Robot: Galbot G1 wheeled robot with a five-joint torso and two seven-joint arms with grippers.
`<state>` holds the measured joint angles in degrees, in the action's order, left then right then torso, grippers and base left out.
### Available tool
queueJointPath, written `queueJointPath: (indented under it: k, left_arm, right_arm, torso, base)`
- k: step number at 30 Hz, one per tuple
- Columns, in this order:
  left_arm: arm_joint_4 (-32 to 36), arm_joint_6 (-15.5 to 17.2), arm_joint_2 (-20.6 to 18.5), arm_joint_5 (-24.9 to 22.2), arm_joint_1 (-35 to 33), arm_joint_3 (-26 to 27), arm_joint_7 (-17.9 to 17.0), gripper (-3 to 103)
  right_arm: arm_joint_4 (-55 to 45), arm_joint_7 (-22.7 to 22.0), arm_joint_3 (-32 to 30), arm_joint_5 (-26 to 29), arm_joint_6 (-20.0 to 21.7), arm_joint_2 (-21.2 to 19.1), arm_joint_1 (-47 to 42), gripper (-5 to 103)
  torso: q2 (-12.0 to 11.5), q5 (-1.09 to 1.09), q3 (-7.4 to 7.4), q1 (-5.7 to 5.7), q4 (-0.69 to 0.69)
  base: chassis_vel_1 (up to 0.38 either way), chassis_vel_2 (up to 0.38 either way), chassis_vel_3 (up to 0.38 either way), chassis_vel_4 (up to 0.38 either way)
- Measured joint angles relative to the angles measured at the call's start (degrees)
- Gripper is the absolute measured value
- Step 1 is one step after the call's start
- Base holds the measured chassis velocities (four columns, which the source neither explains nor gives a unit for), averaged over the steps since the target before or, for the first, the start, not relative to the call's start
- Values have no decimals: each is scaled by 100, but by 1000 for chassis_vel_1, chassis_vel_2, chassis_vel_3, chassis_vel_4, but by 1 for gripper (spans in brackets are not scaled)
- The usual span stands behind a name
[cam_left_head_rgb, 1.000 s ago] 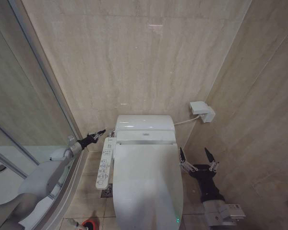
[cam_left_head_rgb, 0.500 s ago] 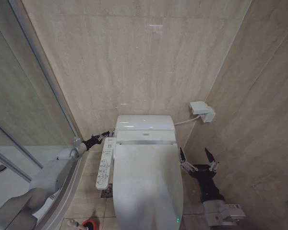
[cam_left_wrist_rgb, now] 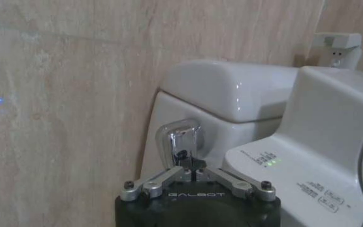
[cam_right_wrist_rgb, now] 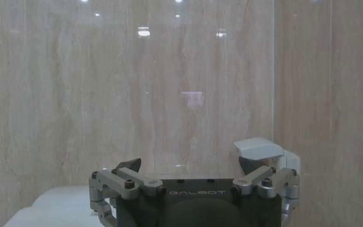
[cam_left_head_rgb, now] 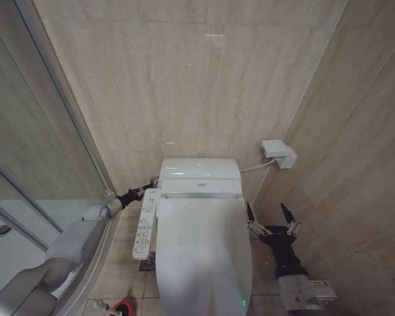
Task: Open the toilet lid, clean the toilet bowl with a toilet brush, close the toilet lid, and flush.
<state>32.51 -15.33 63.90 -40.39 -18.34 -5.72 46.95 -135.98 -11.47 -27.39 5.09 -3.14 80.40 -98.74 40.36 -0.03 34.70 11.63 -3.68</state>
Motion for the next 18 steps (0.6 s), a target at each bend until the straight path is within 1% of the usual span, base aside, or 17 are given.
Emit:
queueJointPath:
  k: [1,3,5,13,14,16,17,18]
  left_arm:
    - [-31,1,20,2,12,-1,0,0]
    - [-139,-3,90,4,55,13,-1,0]
    - [-202,-6,135,4,81,32,-3,0]
    - [-340,4,258,-9,143,80,-106,0]
    - [-285,17,250,-18,108,106,-148,0]
    - [150,126,158,-80,-120,254,-397,0]
    - [150,126,158,-80,-120,254,-397,0]
    - [461,171,87,-156,-277,352,-563,0]
  right_arm:
    - [0,0,0,0,0,0,0,100]
    - [0,0,0,0,0,0,0,100]
    - [0,0,0,0,0,0,0,100]
    - [0,0,0,0,0,0,0,100]
    - [0,0,0,0,0,0,0,100]
    - [0,0,0,0,0,0,0,100]
    - [0,0,0,0,0,0,0,100]
    - [0,1,0,0,0,0,0,100]
  torso:
    - [0,3,0,0,1]
    - [0,3,-1,-1,5]
    - [0,4,-1,-1,6]
    - [1,4,-2,-2,2]
    - [1,4,-2,-2,2]
    - [0,2,-1,-1,1]
    - [0,2,-1,-1,1]
    - [0,0,-1,1,-1]
  base:
    - [0,0,0,0]
    - [0,0,0,0]
    - [0,0,0,0]
    - [0,0,0,0]
    - [0,0,0,0]
    - [0,0,0,0]
    - [0,0,0,0]
    - [0,0,0,0]
